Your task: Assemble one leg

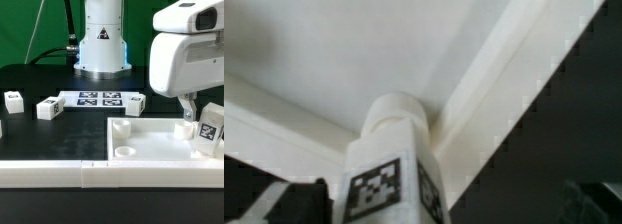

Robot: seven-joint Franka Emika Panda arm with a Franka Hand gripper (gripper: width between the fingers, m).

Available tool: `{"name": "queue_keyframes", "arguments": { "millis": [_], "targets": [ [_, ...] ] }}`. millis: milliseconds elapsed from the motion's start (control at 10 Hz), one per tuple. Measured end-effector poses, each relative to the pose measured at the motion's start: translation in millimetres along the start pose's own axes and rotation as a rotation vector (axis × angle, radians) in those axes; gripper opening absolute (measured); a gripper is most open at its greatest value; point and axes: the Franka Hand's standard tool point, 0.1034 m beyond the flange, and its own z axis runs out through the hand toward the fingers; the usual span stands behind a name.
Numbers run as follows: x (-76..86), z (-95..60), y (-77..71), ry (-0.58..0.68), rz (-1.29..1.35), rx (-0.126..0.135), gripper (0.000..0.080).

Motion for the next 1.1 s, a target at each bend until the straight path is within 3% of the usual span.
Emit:
{"name": "queue_keyframes", "arguments": {
  "millis": [300, 900, 1100],
  "targets": [
    [-9.9, -0.1, 16.3, 0.001, 0.020, 0.031, 0.0649],
    [2.8, 2.3, 6.6, -0.001, -0.007, 0.034, 0.0649],
    [4.1, 1.4, 7.8, -0.002, -0.161, 0.023, 0.0649]
  ]
}}
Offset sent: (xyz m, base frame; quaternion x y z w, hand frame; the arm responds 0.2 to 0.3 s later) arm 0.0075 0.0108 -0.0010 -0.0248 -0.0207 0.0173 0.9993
